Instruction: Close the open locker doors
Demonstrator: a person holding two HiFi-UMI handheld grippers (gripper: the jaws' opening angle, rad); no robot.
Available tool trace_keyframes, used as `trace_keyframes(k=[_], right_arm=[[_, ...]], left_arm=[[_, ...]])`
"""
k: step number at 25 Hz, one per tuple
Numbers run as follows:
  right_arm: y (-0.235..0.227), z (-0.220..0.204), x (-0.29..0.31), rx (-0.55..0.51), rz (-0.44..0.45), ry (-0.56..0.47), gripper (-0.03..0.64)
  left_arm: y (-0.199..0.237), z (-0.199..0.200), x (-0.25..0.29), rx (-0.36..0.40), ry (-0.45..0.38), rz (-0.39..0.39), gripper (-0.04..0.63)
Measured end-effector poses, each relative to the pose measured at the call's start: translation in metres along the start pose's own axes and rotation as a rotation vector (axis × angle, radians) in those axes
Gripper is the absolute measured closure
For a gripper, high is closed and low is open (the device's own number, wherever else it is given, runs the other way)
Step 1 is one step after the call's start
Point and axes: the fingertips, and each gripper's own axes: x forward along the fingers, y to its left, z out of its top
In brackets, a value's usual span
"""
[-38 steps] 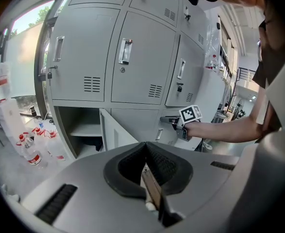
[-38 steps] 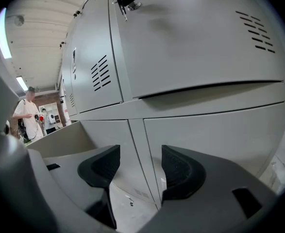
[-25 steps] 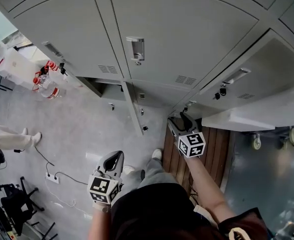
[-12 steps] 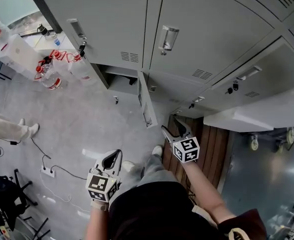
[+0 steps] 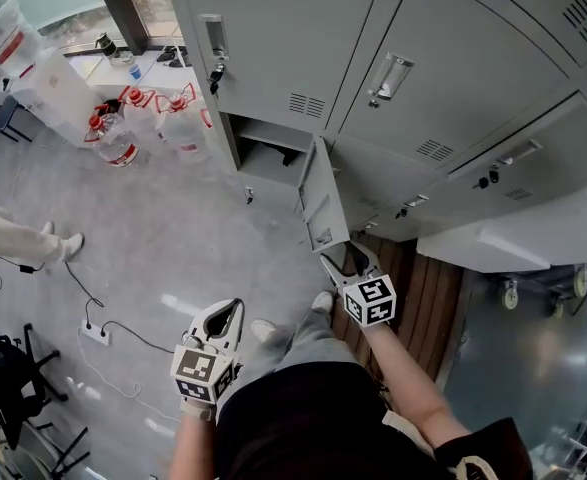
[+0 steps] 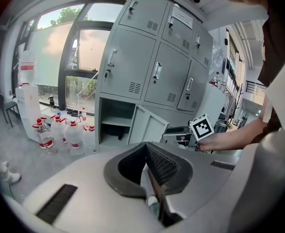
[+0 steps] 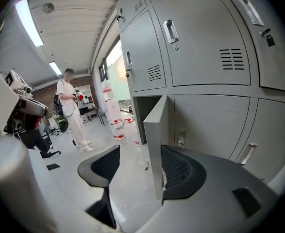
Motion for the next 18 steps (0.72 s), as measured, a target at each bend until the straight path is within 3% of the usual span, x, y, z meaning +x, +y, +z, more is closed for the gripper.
trace_keyframes(k=[9, 18], right_arm=[[0.053, 0.008, 0.031, -0.031, 0.028, 0.008, 0.339], [0.100, 0.027, 0.075, -0.075, 0.116, 0.014, 0.339]], left_arm=[[0.043, -0.023, -0.052, -0.044, -0.031, 0.061, 0.577], [0.075, -0.037, -0.086, -0.087, -0.053, 0.157, 0.577]])
